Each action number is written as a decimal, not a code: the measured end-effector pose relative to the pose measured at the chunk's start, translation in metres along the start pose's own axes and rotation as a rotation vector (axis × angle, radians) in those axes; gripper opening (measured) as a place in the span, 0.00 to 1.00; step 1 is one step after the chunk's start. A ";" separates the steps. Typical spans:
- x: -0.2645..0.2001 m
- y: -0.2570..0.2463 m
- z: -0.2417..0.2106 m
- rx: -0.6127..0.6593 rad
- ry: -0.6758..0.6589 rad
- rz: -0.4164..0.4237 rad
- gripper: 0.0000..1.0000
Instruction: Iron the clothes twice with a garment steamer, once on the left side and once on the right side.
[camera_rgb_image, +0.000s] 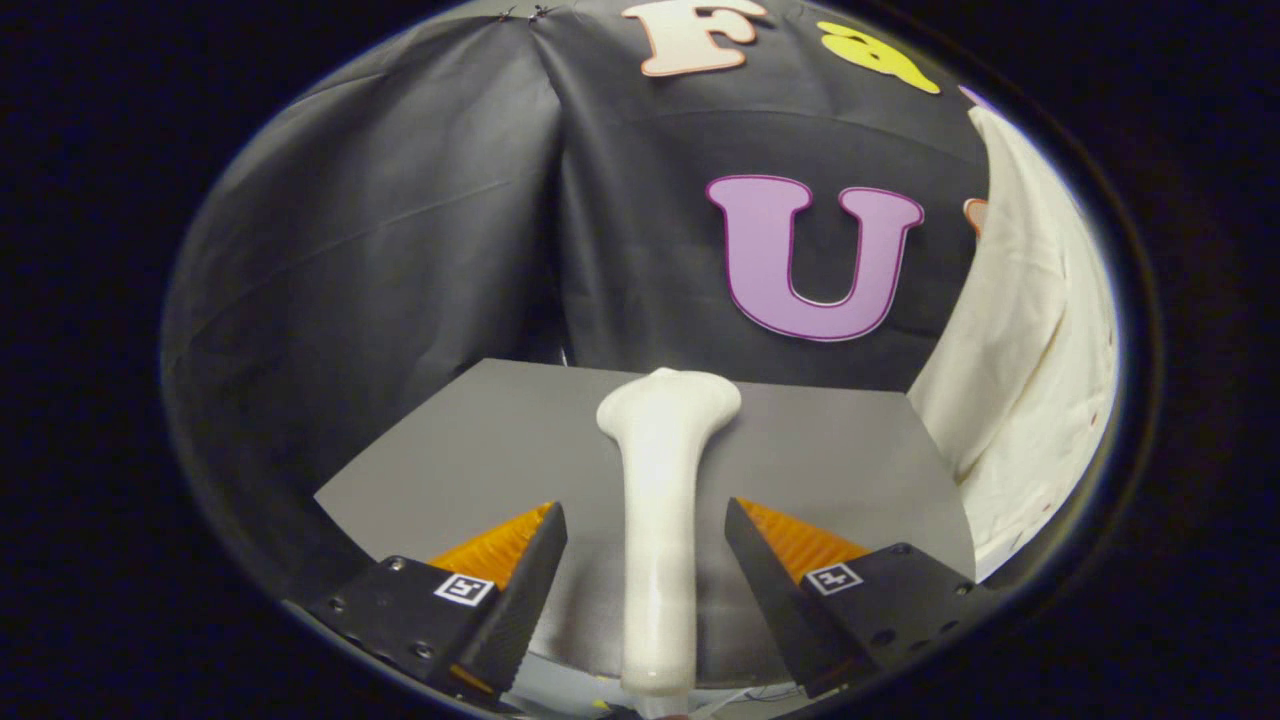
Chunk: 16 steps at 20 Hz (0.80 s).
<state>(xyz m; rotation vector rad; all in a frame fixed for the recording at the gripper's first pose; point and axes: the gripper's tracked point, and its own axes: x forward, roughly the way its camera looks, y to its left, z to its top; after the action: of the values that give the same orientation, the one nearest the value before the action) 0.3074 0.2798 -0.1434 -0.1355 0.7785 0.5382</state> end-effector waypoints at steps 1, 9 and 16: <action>0.006 0.004 -0.004 0.000 0.026 0.000 0.97; 0.030 -0.006 -0.017 -0.002 0.123 -0.048 0.70; 0.016 -0.009 -0.004 0.095 0.010 -0.018 0.42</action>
<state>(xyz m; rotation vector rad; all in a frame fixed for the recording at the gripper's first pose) 0.3185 0.2769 -0.1581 -0.0574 0.8099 0.4832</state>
